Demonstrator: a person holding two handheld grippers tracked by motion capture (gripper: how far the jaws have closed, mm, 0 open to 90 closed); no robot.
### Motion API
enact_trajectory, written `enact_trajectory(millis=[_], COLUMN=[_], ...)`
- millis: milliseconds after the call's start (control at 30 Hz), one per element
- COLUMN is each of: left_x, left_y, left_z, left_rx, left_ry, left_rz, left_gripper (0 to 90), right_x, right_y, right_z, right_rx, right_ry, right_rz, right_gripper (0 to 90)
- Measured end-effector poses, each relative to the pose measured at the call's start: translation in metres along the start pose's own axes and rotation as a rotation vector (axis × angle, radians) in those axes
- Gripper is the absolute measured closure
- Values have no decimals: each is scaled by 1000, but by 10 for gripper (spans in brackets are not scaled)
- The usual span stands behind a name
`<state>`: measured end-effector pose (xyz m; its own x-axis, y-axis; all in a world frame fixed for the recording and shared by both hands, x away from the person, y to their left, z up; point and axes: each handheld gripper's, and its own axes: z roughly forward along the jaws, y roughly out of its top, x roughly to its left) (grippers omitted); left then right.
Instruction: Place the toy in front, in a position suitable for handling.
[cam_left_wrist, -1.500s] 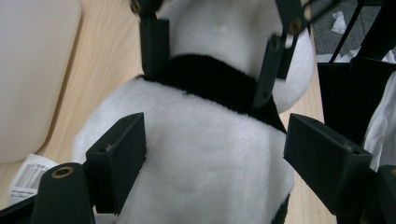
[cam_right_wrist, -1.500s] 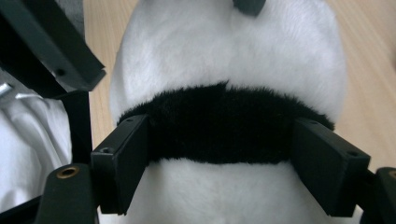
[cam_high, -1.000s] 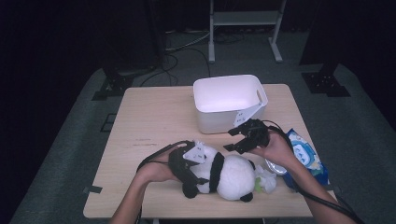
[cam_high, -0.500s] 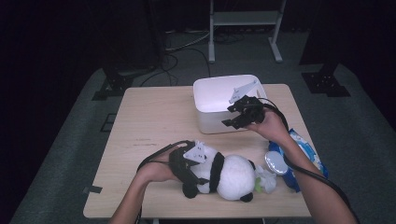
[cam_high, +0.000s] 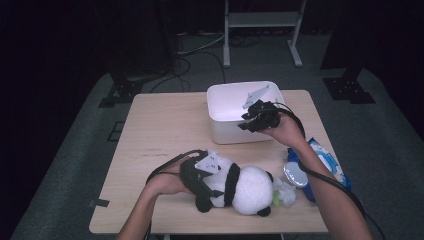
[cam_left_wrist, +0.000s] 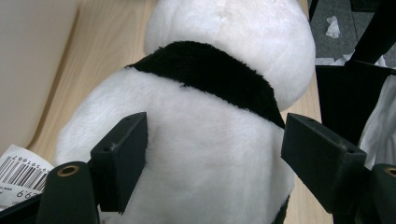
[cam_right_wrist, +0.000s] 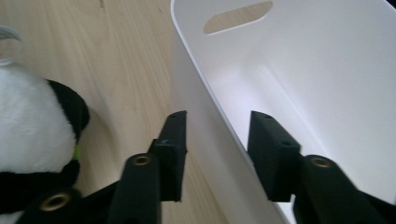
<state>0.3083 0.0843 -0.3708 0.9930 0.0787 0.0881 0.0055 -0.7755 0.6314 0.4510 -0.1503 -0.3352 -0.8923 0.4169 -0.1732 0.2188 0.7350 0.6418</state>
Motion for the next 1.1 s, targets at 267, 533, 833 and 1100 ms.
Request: enact_trajectory(millis=[267,533,833,1100], left_x=[-1,-3,-5,-7], left_y=[2,2,4,5], left_z=[-1,-4,-7,-9], left_rx=[4,2,4,-4], left_ry=[8,5,5,3], left_rz=[9,10,21,18], left_gripper=[221,221,220,221], right_x=[15,36,53,61], right_y=[1,3,-1,-2], right_z=[-4,-8,-6,-10], right_rx=[-1,-1,61,66], right_ry=[50,95,148,204], right_rz=[-39,-73,-90,-92], right_gripper=[696,728,770,777])
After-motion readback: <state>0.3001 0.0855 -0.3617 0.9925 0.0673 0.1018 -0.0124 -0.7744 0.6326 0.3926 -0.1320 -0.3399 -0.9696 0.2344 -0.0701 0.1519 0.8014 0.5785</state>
